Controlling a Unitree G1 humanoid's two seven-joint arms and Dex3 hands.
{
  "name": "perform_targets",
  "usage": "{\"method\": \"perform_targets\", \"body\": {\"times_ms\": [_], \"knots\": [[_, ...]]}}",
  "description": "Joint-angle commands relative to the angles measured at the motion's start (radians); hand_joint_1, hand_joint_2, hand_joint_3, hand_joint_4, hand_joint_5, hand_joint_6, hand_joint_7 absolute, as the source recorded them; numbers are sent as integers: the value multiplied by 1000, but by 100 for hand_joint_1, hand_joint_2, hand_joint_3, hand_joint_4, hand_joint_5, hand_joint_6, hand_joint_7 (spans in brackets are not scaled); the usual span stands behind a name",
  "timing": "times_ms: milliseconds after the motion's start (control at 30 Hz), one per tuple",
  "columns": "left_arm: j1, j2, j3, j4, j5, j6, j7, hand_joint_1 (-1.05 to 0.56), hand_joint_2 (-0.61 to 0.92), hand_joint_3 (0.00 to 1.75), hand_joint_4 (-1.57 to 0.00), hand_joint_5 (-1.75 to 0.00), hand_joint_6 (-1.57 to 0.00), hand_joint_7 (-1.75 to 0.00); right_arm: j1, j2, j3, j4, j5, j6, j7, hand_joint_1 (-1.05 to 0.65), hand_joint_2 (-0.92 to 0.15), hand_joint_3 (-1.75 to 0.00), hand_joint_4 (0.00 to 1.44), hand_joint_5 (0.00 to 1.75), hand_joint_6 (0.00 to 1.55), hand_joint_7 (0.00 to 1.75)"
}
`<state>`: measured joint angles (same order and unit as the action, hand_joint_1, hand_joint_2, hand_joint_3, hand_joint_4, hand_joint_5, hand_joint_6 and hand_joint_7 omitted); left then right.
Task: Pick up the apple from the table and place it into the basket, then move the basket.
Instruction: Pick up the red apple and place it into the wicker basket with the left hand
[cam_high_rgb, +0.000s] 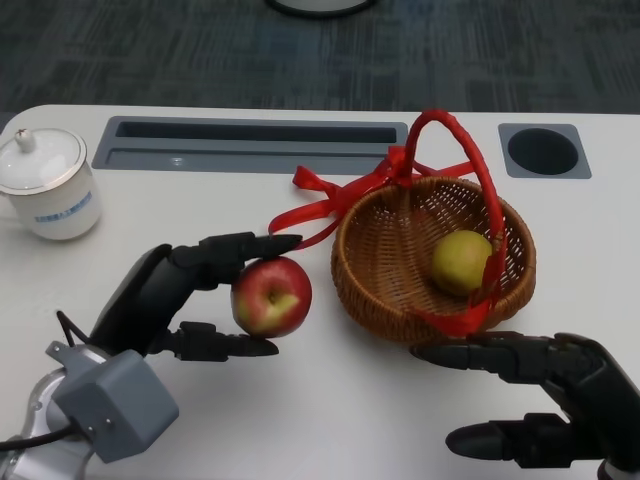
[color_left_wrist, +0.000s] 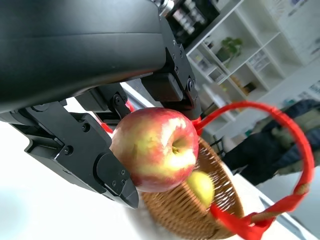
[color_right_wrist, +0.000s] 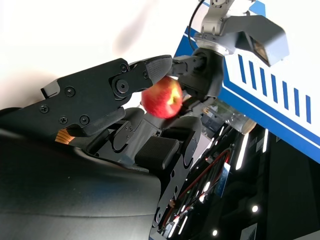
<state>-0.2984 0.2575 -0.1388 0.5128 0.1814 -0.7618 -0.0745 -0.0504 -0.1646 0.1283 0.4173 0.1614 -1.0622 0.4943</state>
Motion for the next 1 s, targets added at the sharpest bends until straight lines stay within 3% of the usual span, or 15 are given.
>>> {"method": "perform_targets", "body": {"times_ms": [33, 200, 400, 667, 1000], "knots": [[25, 10, 26, -103, -37, 38, -26, -5, 75, 0, -130, -3, -118, -2, -2, -7, -5, 0, 1, -10, -4, -34, -79, 0, 83, 0, 78, 0], [34, -13, 28, -219, -42, 105, -42, -8, 75, 0, -130, -3, -118, -1, -4, -6, -1, 7, 6, -18, 1, -33, -79, 0, 83, 0, 78, 0], [-42, -50, 13, -227, -14, 116, -39, -7, 73, 0, -131, -3, -120, -1, -1, -1, 5, 3, 0, -9, -2, -33, -79, 0, 83, 0, 78, 0], [-194, -108, -21, -93, 32, 122, -38, -11, 73, 0, -131, -2, -119, -1, 7, 12, 9, 10, 4, -21, -4, -32, -79, 0, 84, 0, 79, 0], [-412, -182, -67, 186, 117, 135, 7, -12, 74, 1, -131, -1, -119, 0, 31, 20, 17, -11, -11, -20, -11, -33, -79, 0, 85, 0, 79, 0]]}}
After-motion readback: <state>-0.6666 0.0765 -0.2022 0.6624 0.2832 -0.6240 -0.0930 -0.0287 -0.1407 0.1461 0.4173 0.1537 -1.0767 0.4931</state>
